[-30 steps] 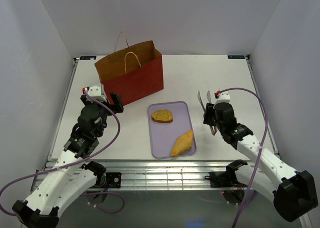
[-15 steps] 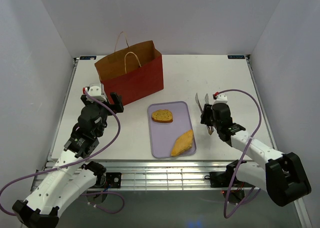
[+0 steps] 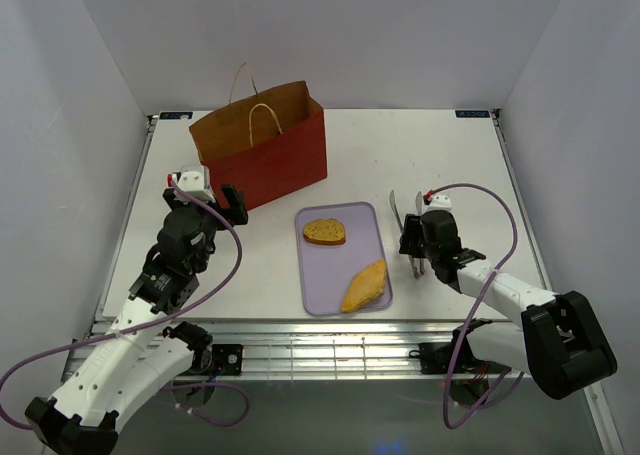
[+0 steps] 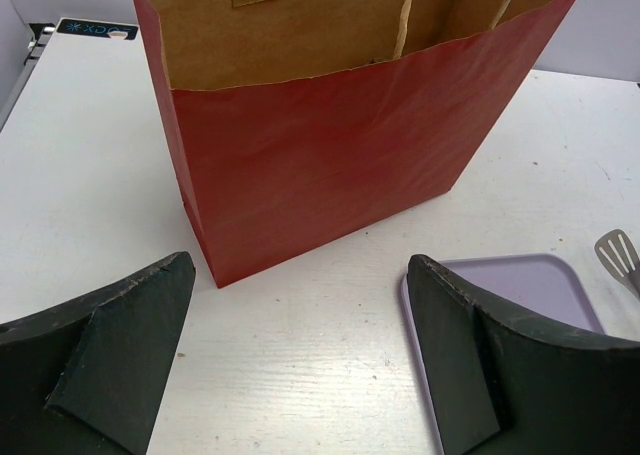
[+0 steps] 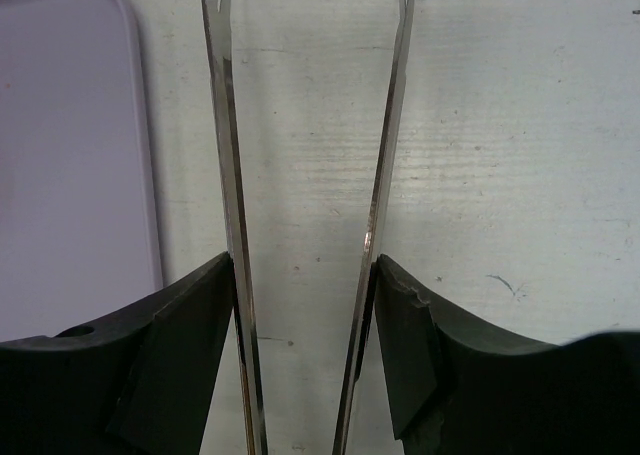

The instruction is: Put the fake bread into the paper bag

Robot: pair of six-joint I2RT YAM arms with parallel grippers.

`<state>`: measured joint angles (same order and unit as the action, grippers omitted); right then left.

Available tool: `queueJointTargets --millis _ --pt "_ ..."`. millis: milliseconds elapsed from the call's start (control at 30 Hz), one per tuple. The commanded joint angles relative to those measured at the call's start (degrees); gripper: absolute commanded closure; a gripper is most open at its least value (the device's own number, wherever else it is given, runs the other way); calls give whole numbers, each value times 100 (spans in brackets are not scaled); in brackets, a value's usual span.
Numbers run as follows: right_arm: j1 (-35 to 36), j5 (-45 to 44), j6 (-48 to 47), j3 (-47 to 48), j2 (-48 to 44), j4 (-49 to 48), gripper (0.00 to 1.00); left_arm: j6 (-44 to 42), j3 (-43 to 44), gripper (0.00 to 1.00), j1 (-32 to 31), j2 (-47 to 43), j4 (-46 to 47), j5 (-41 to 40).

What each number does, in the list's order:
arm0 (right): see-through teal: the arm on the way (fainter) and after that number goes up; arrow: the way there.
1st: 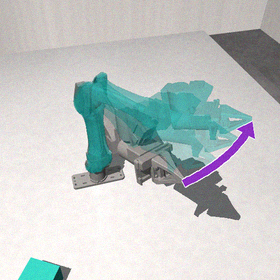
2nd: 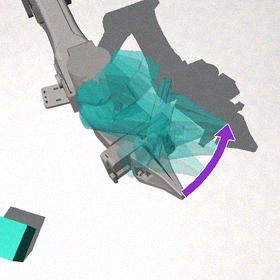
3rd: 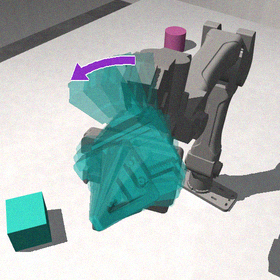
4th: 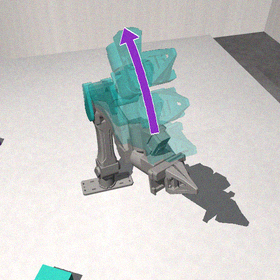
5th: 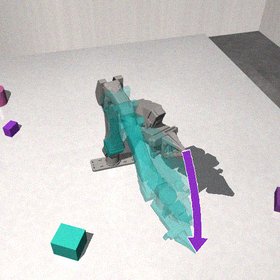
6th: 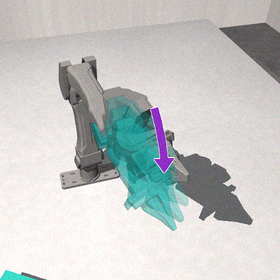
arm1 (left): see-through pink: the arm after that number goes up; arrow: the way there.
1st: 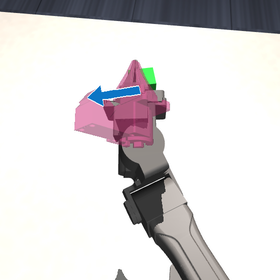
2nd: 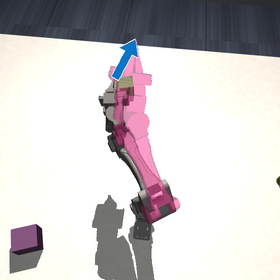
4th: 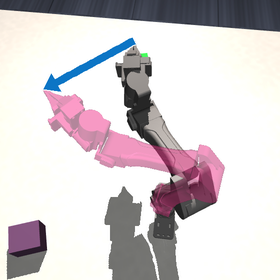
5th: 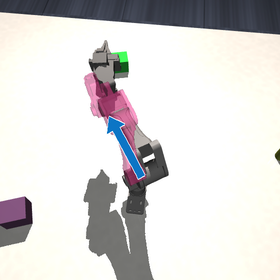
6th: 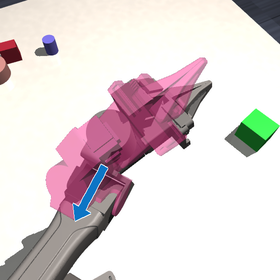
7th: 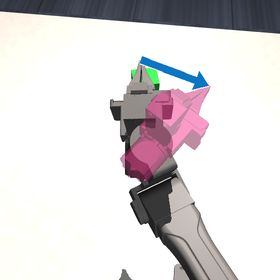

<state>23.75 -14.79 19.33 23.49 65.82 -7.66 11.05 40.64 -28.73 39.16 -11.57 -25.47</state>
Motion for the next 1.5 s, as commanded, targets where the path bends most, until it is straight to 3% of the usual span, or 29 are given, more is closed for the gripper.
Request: queueJointTargets --millis 0,300,1100,1167,1300,1467 --pt "-19 -42 62 -72 62 -289 38 29 49 2 -19 -13 15 60" --pt "-19 -33 36 -46 290 -297 37 29 49 2 -19 -40 15 43" --pt "-19 116 -79 279 177 54 17 20 14 2 -19 -49 32 -72" --pt "-19 90 -149 428 80 212 7 20 23 2 -19 -48 15 -81" --pt "-10 81 -359 797 -297 502 10 29 5 2 -19 -66 41 -247" --pt "-19 107 -711 1928 -579 1300 10 11 -30 2 -19 -49 76 -318"
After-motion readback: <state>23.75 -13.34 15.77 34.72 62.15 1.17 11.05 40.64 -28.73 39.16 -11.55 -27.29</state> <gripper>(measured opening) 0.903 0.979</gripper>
